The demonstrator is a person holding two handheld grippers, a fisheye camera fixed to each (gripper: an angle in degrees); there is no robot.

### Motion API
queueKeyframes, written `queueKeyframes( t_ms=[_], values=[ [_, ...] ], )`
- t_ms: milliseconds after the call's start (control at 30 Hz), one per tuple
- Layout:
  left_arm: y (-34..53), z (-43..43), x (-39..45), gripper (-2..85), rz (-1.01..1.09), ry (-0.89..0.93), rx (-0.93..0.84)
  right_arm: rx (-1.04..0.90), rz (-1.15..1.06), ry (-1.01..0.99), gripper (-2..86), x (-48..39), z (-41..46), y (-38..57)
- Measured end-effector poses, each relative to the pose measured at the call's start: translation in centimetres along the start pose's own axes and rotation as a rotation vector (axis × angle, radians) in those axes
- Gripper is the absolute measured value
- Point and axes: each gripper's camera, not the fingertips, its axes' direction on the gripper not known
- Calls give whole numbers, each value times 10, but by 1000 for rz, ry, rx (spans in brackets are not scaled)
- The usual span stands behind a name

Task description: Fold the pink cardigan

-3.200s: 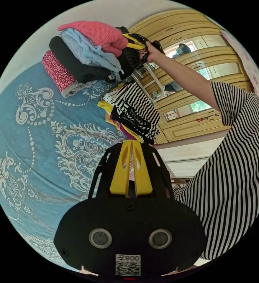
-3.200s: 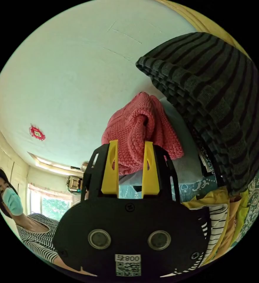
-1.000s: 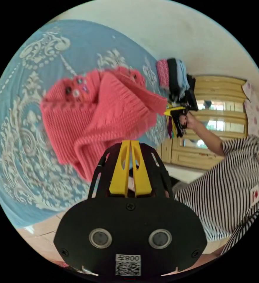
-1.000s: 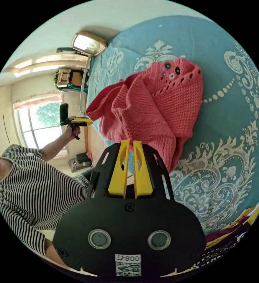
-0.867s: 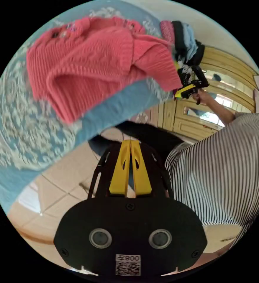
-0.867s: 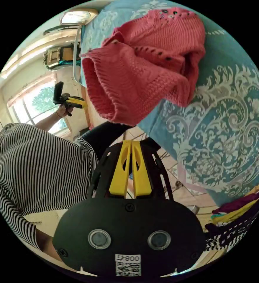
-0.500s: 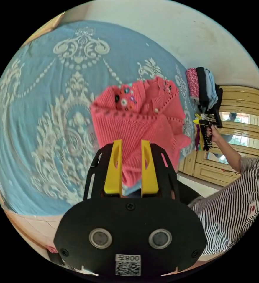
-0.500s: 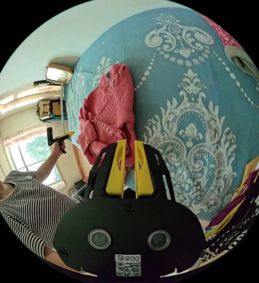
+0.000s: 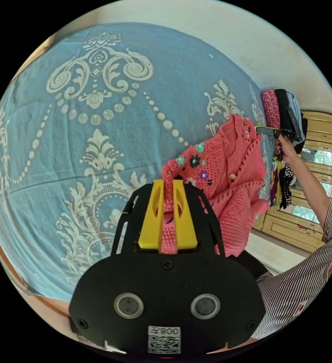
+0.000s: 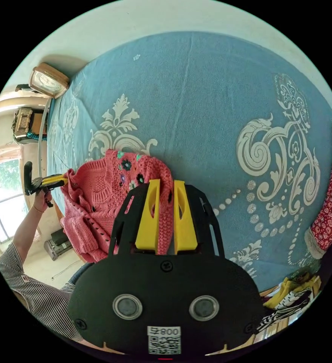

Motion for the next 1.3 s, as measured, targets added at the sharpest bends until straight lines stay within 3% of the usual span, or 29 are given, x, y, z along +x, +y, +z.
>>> queueKeyframes(
  t_ms=[133, 400, 533, 867, 1300],
  values=[
    [65, -37, 1, 35, -30, 138, 165, 1, -6, -72, 34, -11, -18, 60],
    [217, -145, 18, 28, -66, 260, 478, 278, -100, -148, 23, -62, -164, 242],
    [295, -217, 42, 27, 11, 292, 703, 525, -125, -207, 22, -91, -259, 362],
    [446, -334, 111, 24, 266, 155, 999, 972, -383, -153, 22, -179, -414, 579],
    [588, -380, 152, 16, 399, 14, 1240, 1132, -583, -111, 23, -234, -449, 733]
  ],
)
